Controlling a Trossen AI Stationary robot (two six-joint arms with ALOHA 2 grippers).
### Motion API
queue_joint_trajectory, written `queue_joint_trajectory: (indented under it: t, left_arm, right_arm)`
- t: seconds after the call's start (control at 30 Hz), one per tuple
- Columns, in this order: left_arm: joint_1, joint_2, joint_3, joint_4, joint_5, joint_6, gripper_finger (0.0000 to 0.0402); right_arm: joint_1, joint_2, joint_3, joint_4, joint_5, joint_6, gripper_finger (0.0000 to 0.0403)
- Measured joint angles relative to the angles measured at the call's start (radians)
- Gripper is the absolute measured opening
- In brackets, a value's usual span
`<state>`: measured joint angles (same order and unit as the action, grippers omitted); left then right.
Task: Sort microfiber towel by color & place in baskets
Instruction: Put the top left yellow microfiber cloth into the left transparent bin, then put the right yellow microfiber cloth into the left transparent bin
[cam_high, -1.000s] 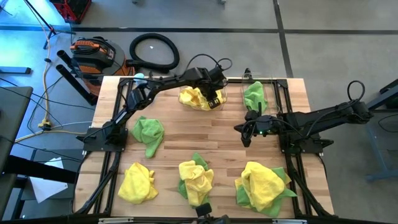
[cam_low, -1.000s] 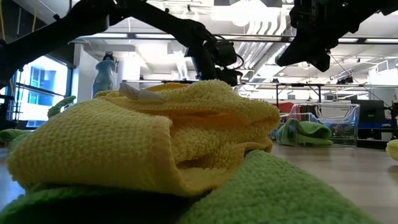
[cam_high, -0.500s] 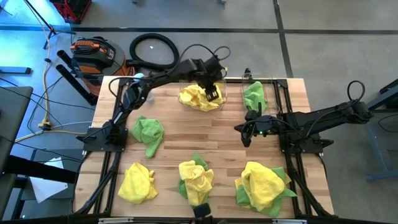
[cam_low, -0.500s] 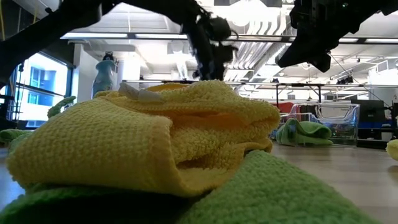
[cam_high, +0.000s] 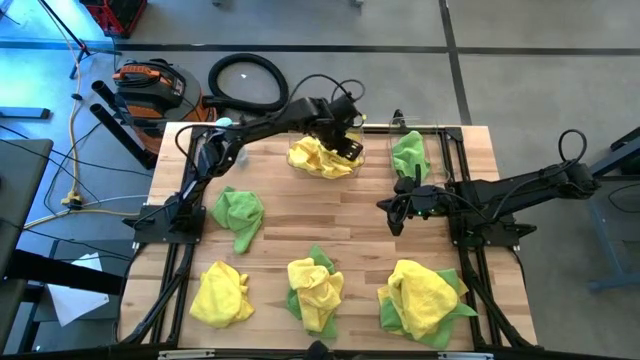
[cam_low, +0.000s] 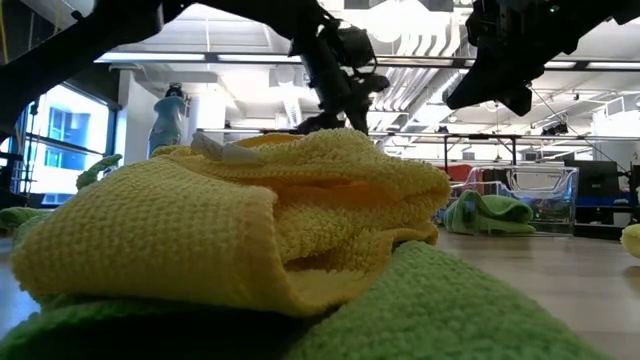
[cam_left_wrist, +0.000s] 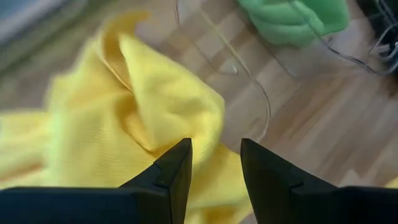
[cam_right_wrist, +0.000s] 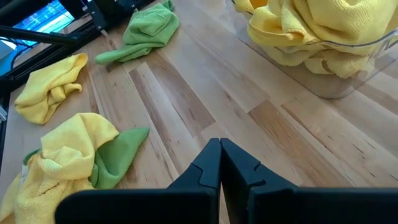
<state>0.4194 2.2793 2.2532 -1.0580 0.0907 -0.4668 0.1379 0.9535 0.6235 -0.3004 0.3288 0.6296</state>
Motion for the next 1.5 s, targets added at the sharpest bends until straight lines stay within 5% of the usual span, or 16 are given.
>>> queue_joint_trajectory:
  t: [0.67,1.27,1.5]
  left_arm:
    - [0.023,0.204,0.002,0.003,-0.002,-0.212,0.0126]
    - [0.02,0.14,0.092,-0.047,0.006,-0.222,0.0126]
    - [-0.001,0.041,0.093,-0.064,-0.055,-0.055,0.0126]
  right_arm:
    - [0.0,0.0,0.0,0.005,-0.001,0.0,0.0]
    - [0.0,0.0,0.0,0.005,-0.005,0.0,0.0]
    - [0.0,0.0,0.0,-0.003,-0.004,0.0,0.0]
